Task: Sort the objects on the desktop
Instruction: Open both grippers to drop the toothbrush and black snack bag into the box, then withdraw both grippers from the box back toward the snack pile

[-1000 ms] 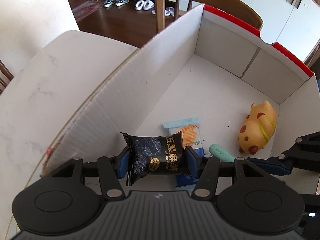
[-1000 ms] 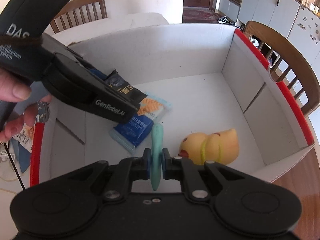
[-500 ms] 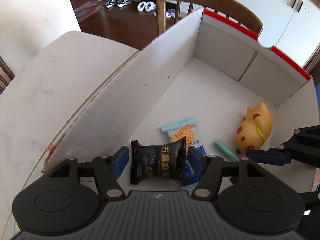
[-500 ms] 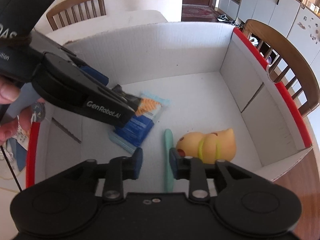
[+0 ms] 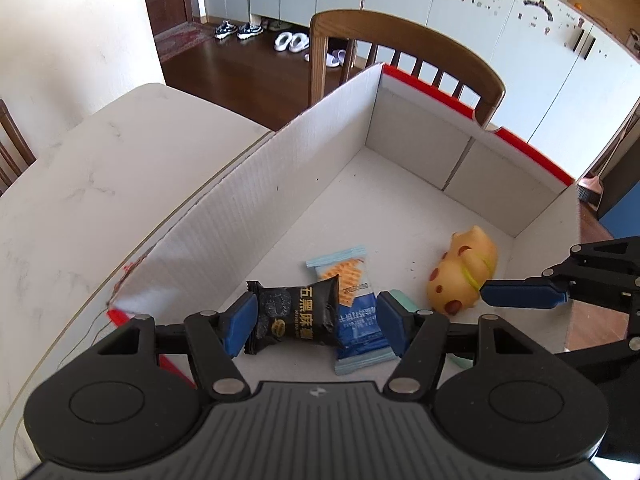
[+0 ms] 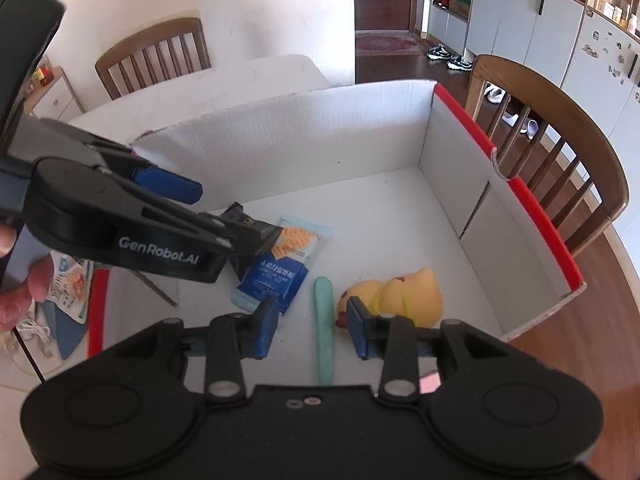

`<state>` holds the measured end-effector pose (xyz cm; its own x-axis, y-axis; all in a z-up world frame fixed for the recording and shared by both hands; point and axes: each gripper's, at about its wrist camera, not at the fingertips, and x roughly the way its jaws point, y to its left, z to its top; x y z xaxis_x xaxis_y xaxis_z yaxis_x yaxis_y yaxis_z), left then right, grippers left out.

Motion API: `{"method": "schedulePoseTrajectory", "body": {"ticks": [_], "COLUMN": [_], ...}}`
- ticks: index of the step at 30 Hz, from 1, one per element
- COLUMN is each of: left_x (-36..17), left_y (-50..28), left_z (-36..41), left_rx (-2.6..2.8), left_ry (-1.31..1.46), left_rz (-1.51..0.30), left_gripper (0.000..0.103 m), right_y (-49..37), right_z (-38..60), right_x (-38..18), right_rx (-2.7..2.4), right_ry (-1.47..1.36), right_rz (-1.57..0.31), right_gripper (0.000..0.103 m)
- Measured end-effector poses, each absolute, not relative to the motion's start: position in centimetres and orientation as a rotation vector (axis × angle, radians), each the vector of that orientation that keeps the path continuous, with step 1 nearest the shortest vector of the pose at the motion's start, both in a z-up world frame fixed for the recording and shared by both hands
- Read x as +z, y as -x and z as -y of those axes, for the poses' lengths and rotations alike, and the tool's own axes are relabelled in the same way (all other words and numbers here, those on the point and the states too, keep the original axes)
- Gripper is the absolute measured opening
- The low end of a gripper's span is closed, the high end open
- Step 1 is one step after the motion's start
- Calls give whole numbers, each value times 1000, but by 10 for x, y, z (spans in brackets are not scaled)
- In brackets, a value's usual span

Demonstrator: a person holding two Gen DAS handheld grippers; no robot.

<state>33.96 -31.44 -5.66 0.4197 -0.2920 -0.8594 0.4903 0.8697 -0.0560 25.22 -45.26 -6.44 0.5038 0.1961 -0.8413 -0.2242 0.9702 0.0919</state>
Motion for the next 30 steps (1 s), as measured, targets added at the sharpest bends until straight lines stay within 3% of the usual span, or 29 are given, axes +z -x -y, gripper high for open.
{"method": "schedulePoseTrajectory", "body": {"ticks": [17,24,30], "left_x": [-18,-9,-3], "left_y": [-280,-259,-243], "left_z": [277,257,234], "left_rx": [-493,-505,-505], "left_ry": [-168,-139,-110], "left_rz": [-898,-864,-832], "left_gripper": [64,65,78], "right_y": [-221,-206,-193], "right_z": [447,437,424], "right_x": [-47,-41,-34], "right_rx": [214,174,139], "right_ry": [-33,-37,-27], "right_rz": [-952,-941,-915], "right_gripper": [37,48,56]}}
